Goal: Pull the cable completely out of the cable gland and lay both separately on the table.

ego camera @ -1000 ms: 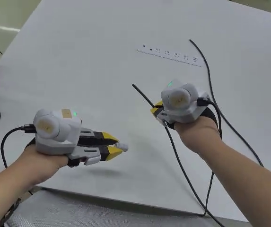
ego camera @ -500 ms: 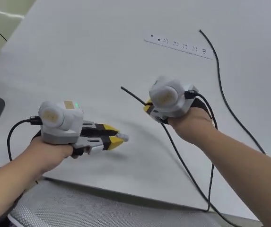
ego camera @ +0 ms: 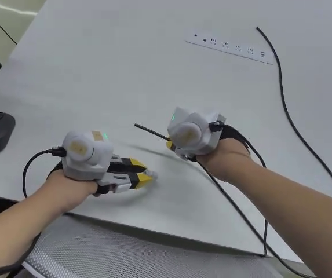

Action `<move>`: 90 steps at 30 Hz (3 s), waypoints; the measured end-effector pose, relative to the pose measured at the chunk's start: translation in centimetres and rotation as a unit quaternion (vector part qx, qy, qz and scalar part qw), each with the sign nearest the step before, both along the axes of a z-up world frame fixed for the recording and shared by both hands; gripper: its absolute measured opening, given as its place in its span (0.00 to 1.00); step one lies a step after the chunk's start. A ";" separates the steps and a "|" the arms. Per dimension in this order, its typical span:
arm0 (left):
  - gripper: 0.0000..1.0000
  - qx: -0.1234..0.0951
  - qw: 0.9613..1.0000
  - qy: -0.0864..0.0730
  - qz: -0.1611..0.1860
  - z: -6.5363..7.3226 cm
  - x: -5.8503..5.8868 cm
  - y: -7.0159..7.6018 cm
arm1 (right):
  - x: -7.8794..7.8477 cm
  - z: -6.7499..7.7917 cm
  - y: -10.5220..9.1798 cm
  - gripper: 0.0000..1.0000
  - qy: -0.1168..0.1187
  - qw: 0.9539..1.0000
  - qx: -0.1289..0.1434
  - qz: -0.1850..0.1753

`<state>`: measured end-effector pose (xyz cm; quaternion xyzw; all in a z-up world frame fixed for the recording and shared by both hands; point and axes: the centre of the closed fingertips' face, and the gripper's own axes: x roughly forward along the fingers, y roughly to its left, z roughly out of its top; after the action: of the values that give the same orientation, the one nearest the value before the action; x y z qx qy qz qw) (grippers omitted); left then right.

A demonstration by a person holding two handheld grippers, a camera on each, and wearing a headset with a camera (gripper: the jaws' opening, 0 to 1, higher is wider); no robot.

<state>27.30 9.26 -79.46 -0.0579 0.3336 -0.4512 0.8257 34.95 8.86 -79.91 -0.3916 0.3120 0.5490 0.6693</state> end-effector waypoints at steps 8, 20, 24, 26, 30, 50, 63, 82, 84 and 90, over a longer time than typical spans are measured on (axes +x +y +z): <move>0.15 0.004 1.000 0.010 0.008 -0.5 0.1 0.3 | -0.7 -1.4 0.5 0.00 0.014 1.000 -0.003 0.004; 0.15 0.021 1.000 0.008 0.005 -1.4 0.0 0.5 | -1.0 -2.4 0.3 0.00 0.029 1.000 0.000 0.000; 0.15 0.028 1.000 0.003 0.005 -1.6 0.0 0.7 | -1.1 -2.8 0.2 0.00 0.033 0.999 -0.003 0.000; 0.15 0.034 0.999 0.000 0.001 -1.6 -0.1 0.7 | -1.1 -2.7 0.4 0.00 0.033 0.999 0.001 -0.001; 0.15 0.042 0.999 -0.006 -0.003 -1.7 -0.1 0.7 | -1.0 -2.7 0.6 0.00 0.036 0.999 0.006 -0.004; 0.16 0.088 0.996 -0.029 -0.019 -2.1 -0.3 1.3 | -0.6 -2.8 0.3 0.04 0.058 0.998 0.017 -0.035; 0.20 0.085 0.996 -0.029 -0.014 -1.9 -0.1 1.3 | -0.2 -2.6 0.3 0.10 0.057 0.997 0.020 -0.044; 0.27 0.067 0.997 -0.023 0.013 -0.7 0.5 1.5 | 0.7 0.8 -2.5 0.34 0.043 0.992 0.073 -0.089; 0.28 0.060 0.998 -0.023 0.016 -0.4 0.5 1.4 | 0.7 1.0 -3.0 0.38 0.042 0.992 0.074 -0.095; 0.32 0.058 0.998 -0.025 0.019 0.3 -0.1 1.4 | 0.0 2.7 -4.6 0.47 0.054 0.984 0.112 -0.126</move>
<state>27.23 10.69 -79.15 -0.0049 0.3374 -0.4171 0.8439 34.95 4.24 -77.24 -0.2419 0.3310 0.5118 0.7550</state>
